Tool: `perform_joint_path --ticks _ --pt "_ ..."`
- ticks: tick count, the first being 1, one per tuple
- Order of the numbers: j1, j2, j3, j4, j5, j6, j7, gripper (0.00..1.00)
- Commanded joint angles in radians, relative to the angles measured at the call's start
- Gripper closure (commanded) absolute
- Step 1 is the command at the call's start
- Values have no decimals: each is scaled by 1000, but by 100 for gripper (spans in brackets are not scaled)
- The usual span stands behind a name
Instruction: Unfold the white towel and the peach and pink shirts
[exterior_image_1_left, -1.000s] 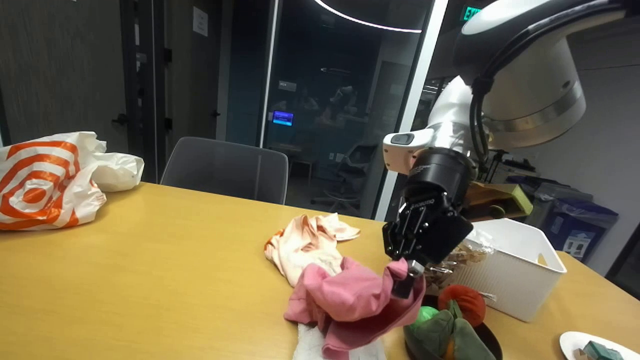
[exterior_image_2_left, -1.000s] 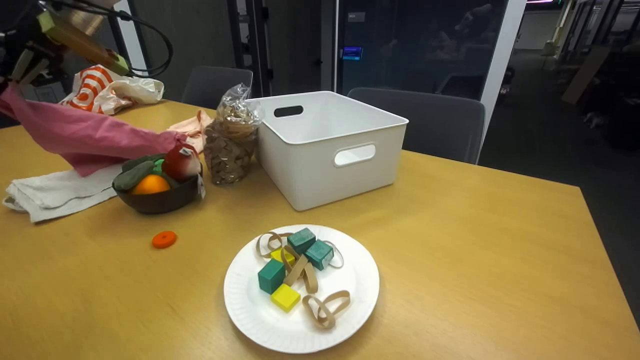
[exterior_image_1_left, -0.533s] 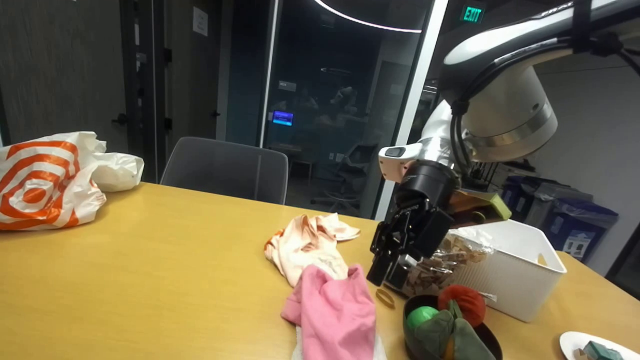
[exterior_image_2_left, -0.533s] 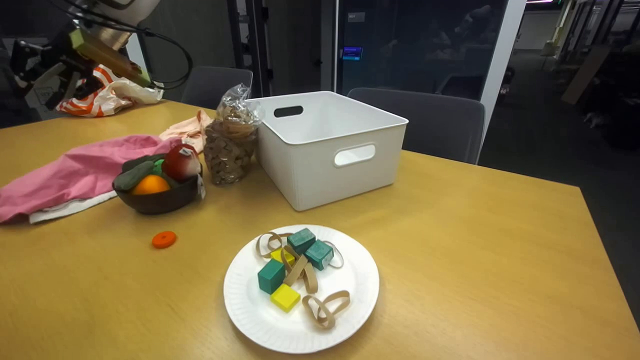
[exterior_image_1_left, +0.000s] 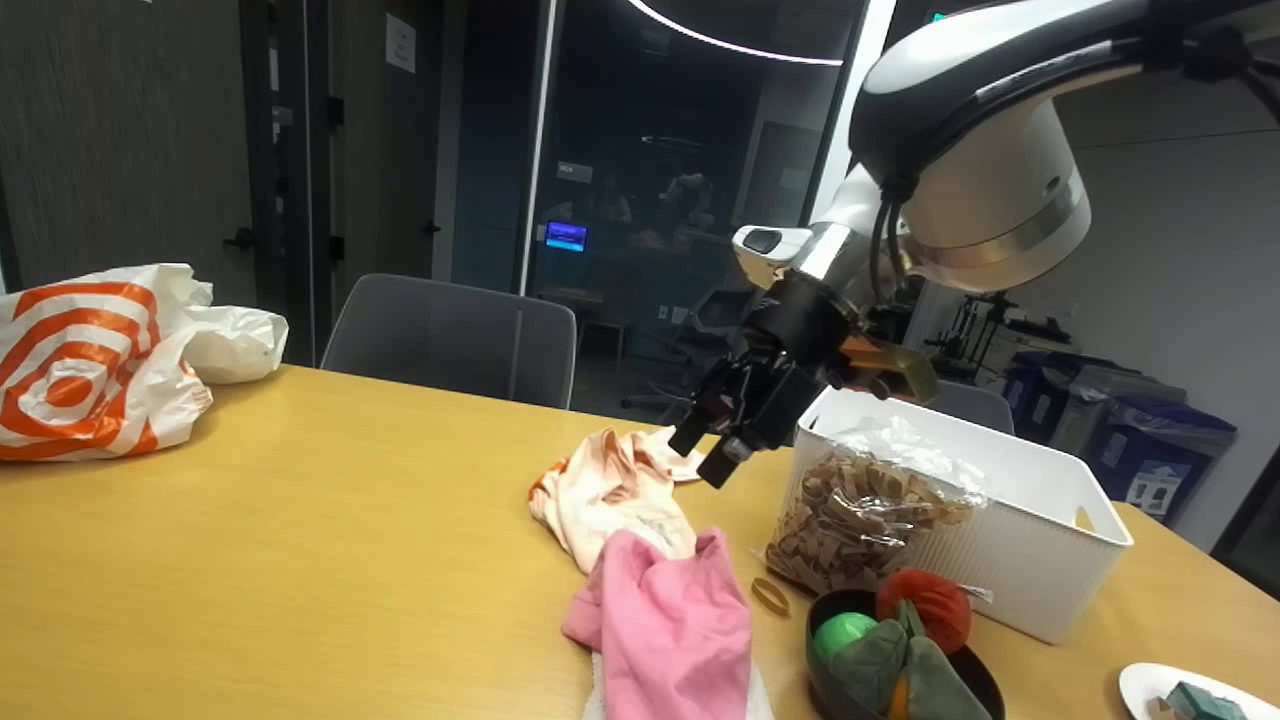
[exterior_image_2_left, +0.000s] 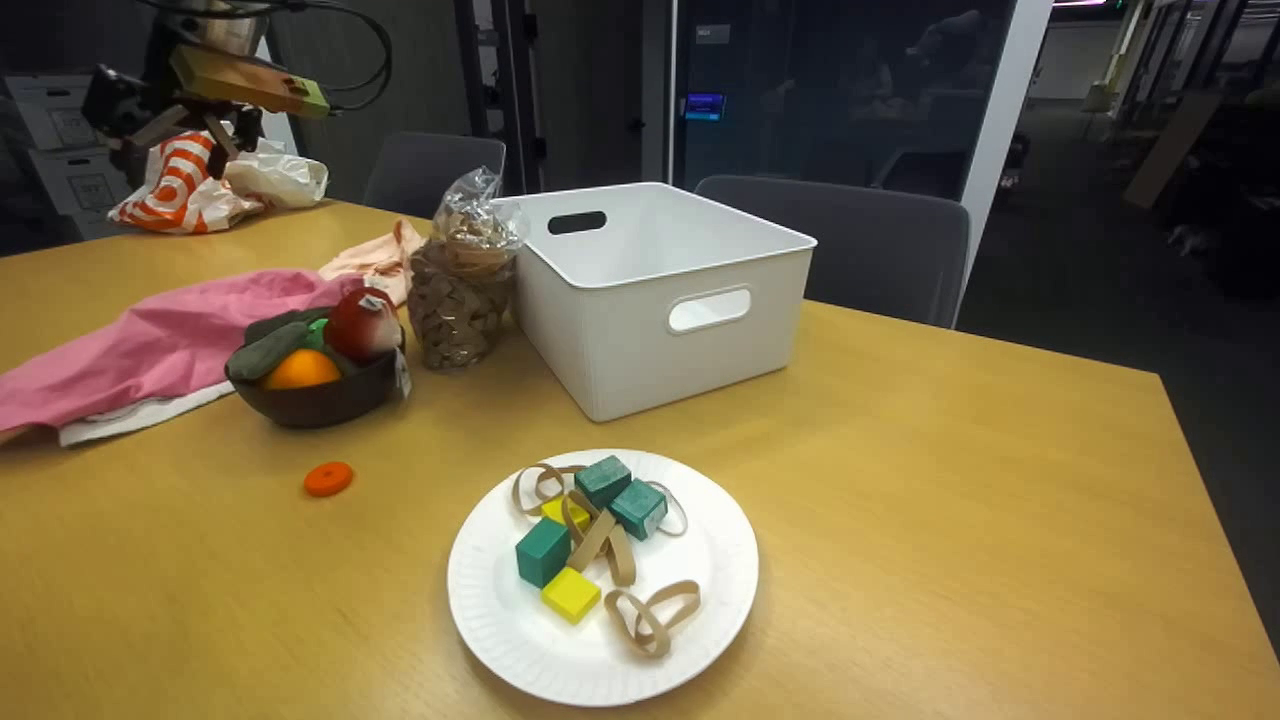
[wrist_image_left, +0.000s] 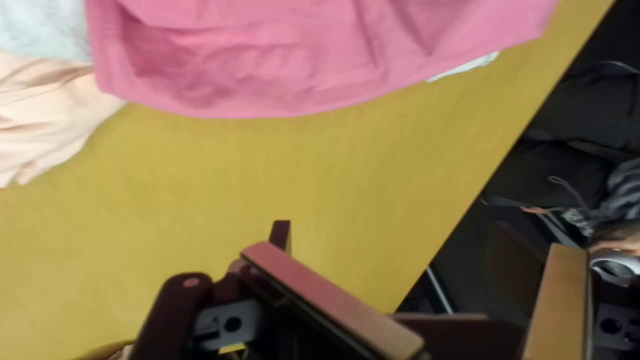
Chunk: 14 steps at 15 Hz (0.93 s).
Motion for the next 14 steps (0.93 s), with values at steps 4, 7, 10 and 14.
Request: perform_joint_path --ticks 4,7,10,14 --pt "55 171 58 41 -133 546 42 0" --pt "82 265 63 59 -280 790 99 0" --pt "137 340 -10 102 -541 933 232 0" --pt "336 412 -296 228 -833 961 465 0"
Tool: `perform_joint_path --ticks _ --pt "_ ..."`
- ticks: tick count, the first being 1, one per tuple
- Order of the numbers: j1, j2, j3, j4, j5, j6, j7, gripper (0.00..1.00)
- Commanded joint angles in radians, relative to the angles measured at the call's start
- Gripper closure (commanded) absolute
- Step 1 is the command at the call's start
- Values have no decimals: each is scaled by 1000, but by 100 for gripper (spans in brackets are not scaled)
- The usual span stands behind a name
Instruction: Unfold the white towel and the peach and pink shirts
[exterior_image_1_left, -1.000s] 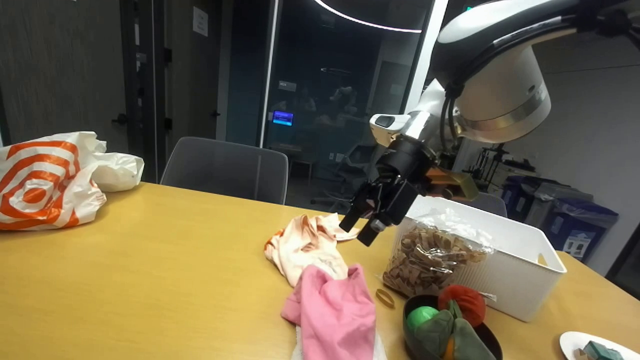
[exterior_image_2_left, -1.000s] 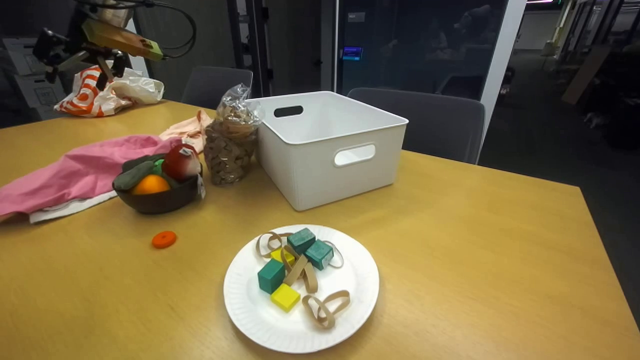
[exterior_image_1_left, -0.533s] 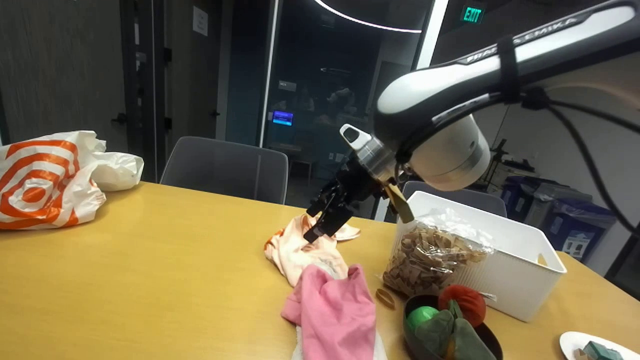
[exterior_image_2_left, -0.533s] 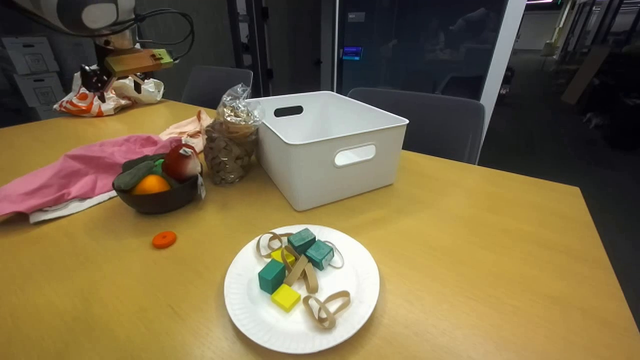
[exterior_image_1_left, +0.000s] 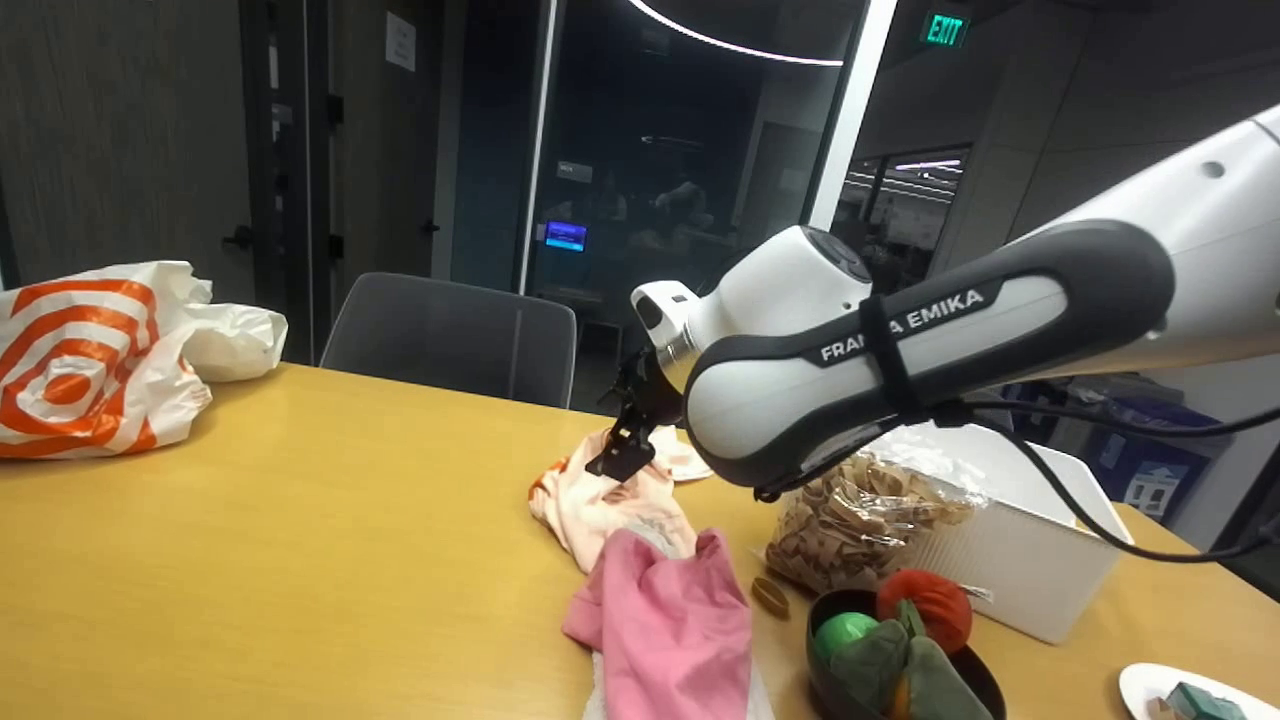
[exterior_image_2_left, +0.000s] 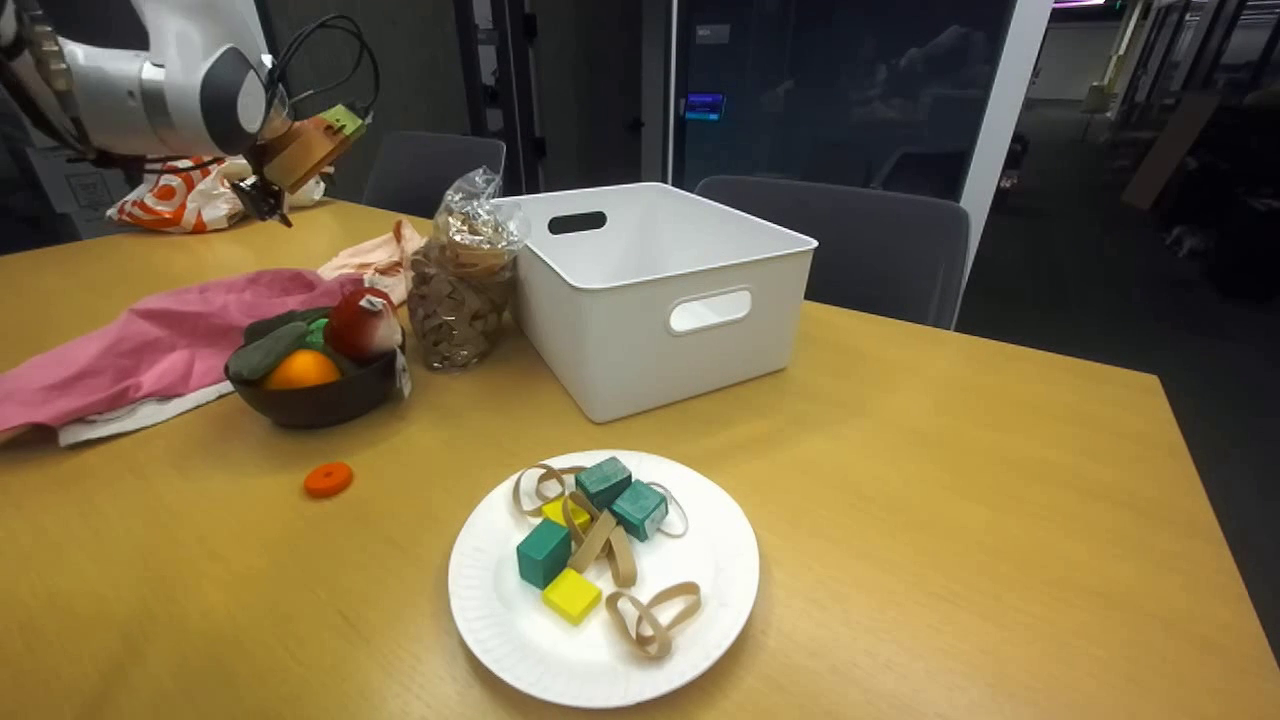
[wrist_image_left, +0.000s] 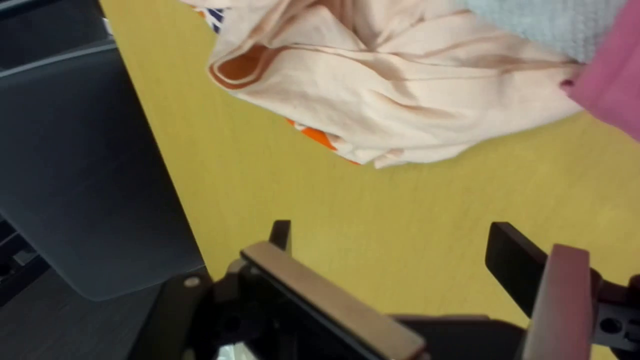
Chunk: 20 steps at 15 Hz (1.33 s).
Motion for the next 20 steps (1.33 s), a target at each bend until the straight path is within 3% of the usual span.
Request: perform_joint_path --ticks 1,2,3,5,6,9,12,20 --pt "203 80 -274 183 -175 -48 190 0" --pt "244 105 -330 233 -202 -94 230 0" --pt "203 122 -294 275 -310 -145 306 0" --pt "178 151 -247 361 -367 -280 322 0" --pt "147 160 -193 387 -360 -347 307 0" --pt "109 221 -115 481 -353 -466 288 0" --pt "89 293 -86 560 -370 -495 285 0" --pt "83 481 -116 747 -432 -467 280 0"
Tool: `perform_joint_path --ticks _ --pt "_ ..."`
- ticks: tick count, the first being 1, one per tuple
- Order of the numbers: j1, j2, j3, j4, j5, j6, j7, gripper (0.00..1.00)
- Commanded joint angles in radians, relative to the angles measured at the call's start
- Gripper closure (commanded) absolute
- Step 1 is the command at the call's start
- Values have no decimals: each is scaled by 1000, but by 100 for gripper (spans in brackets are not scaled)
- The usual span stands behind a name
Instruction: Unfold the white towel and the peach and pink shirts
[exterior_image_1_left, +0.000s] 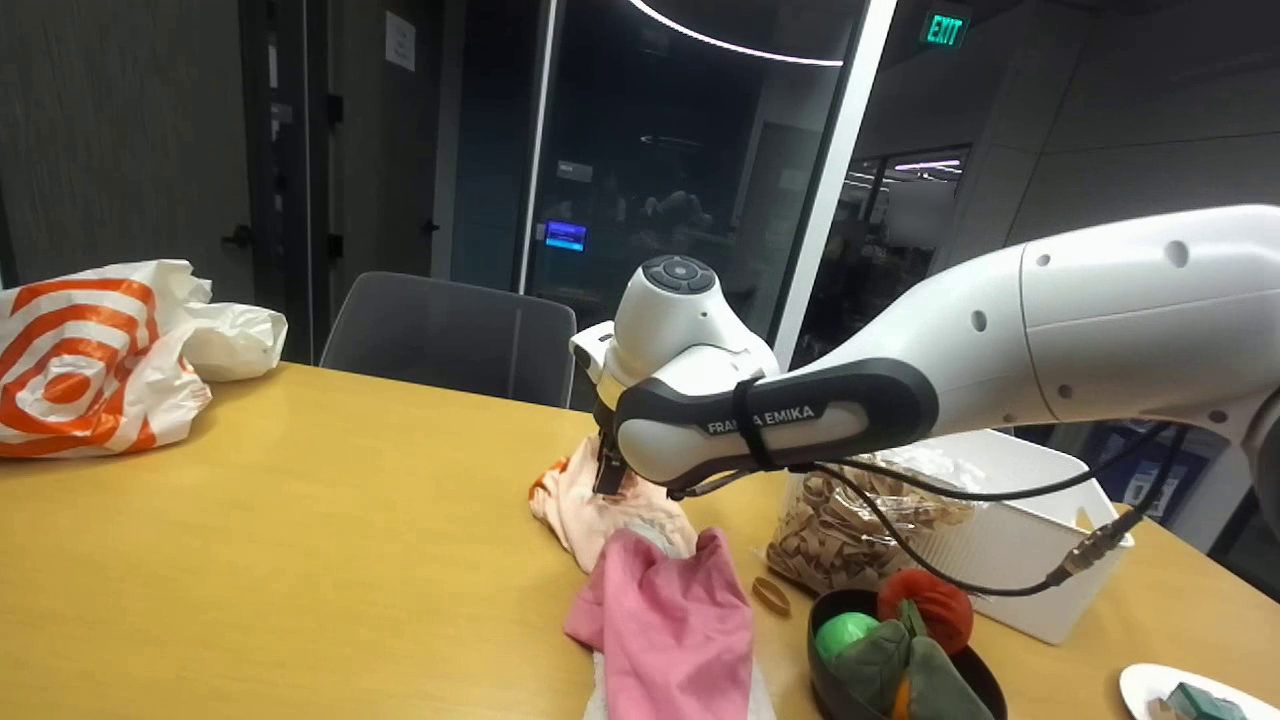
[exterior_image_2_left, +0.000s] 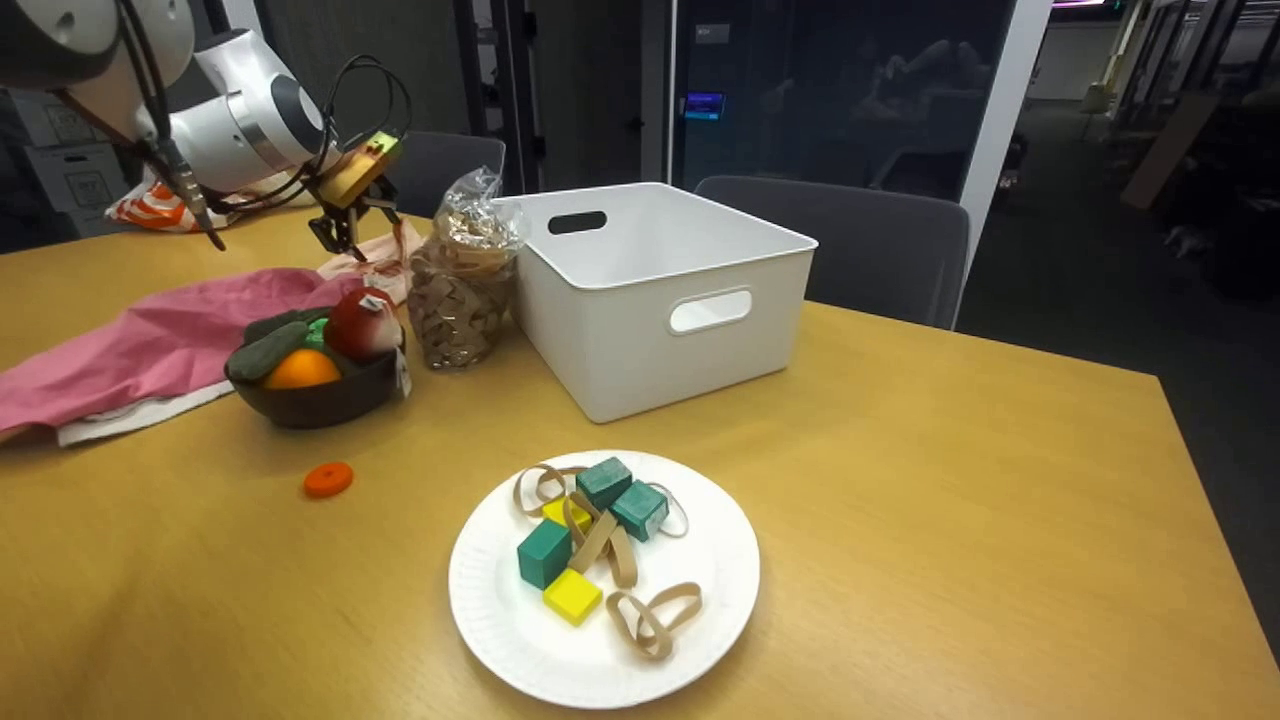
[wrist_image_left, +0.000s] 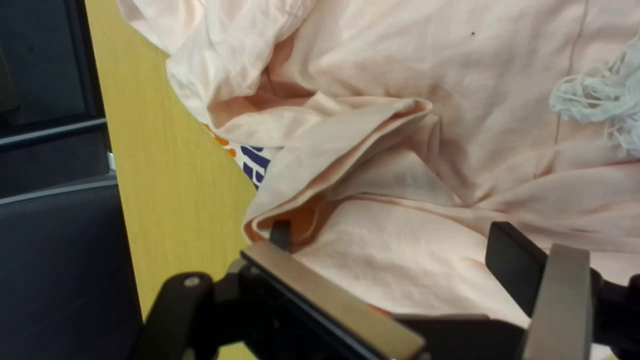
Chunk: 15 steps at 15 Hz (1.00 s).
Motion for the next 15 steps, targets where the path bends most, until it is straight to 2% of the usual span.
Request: perform_joint_path --ticks 1,9,10,11,13,15 --pt "5 104 -14 156 -58 4 -15 0" --pt "-12 183 18 241 -33 -52 -124 0" --pt "-13 188 21 251 -29 -49 -138 25" --pt "-13 193 22 261 -26 -51 -145 27" --pt "-15 200 24 277 -12 -56 -151 44" --pt "-16 201 25 286 -1 -67 -148 56"
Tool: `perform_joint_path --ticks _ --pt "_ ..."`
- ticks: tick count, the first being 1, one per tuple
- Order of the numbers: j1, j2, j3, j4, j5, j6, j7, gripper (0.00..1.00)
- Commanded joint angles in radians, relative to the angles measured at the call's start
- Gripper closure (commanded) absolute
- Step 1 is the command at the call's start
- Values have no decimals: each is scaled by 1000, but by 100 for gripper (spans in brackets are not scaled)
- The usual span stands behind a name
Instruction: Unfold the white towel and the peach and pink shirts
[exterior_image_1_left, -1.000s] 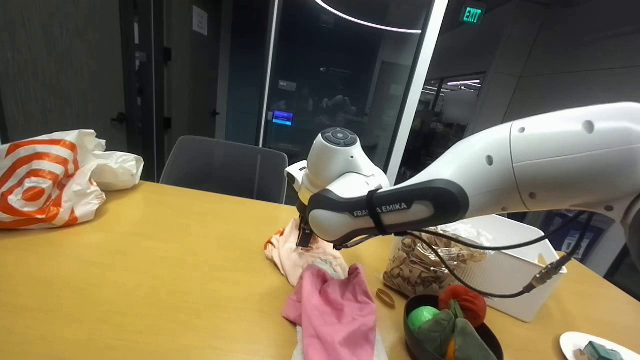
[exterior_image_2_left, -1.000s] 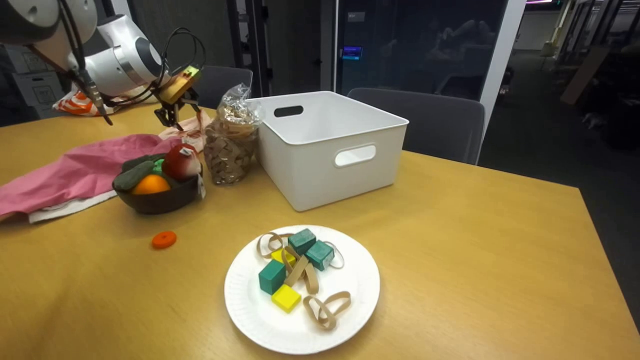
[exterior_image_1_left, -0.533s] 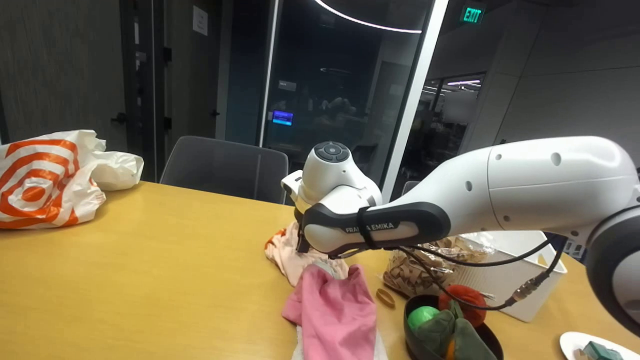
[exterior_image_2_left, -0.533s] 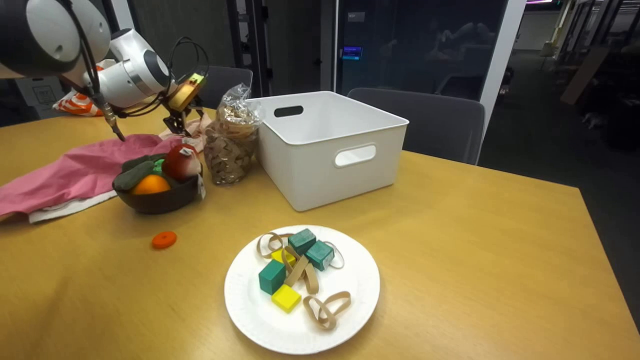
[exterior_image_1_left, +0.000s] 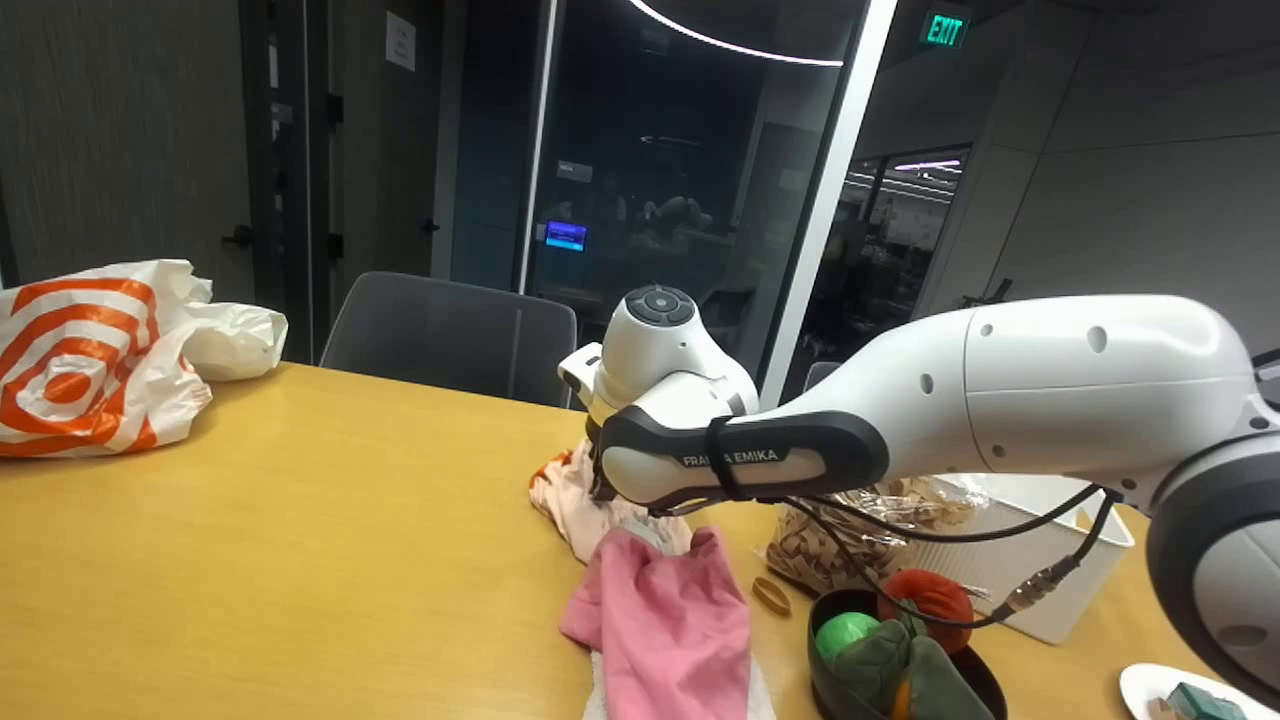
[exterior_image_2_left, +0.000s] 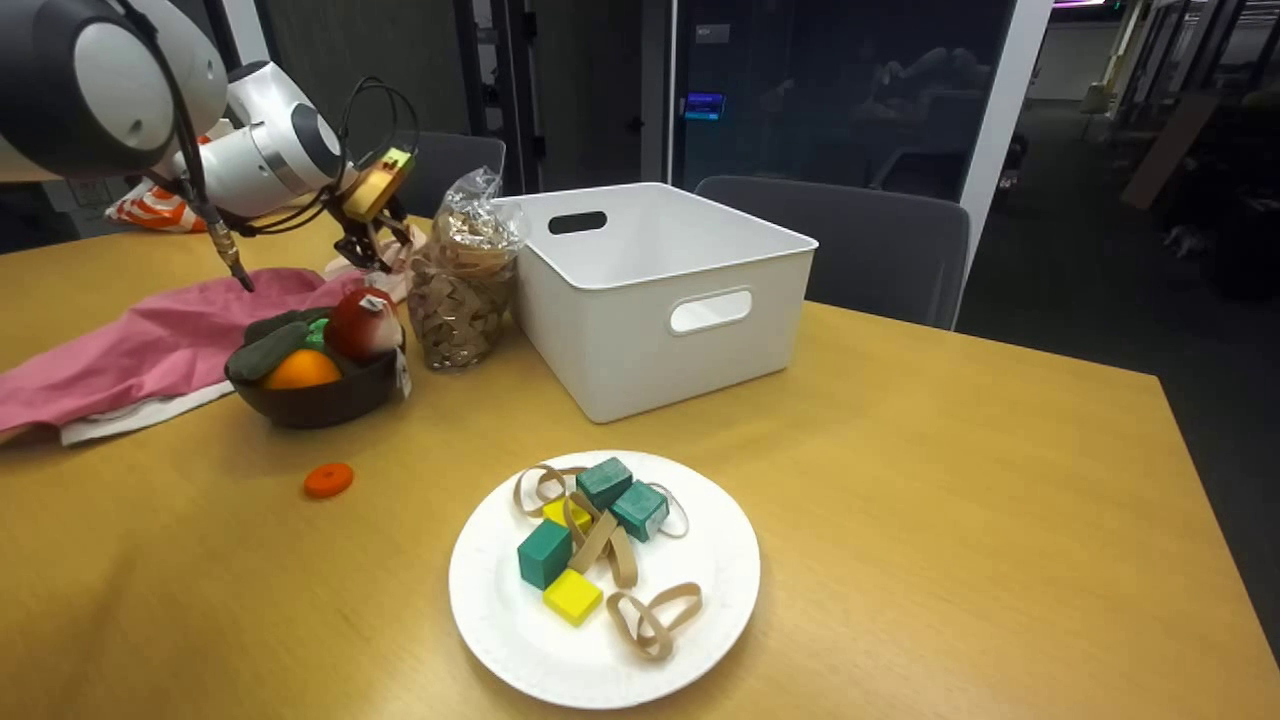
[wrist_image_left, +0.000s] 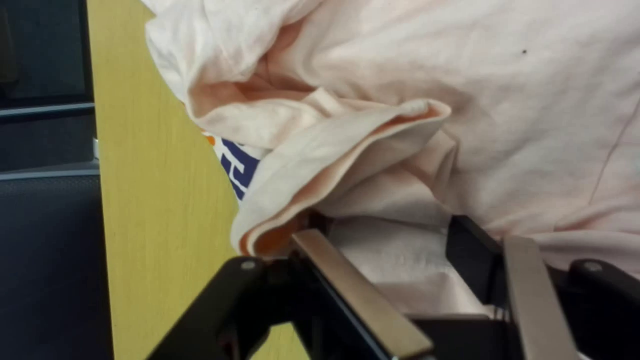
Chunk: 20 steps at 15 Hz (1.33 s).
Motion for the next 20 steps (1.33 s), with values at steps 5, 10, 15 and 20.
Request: perform_joint_path --ticks 5,10,15,20 --pt "-27 32 32 71 48 -29 -35 93" --pt "-42 16 38 59 69 -28 -30 94" --pt "-68 -44 62 37 93 -25 -31 91" --pt "-112 -148 122 -8 150 -36 -37 92"
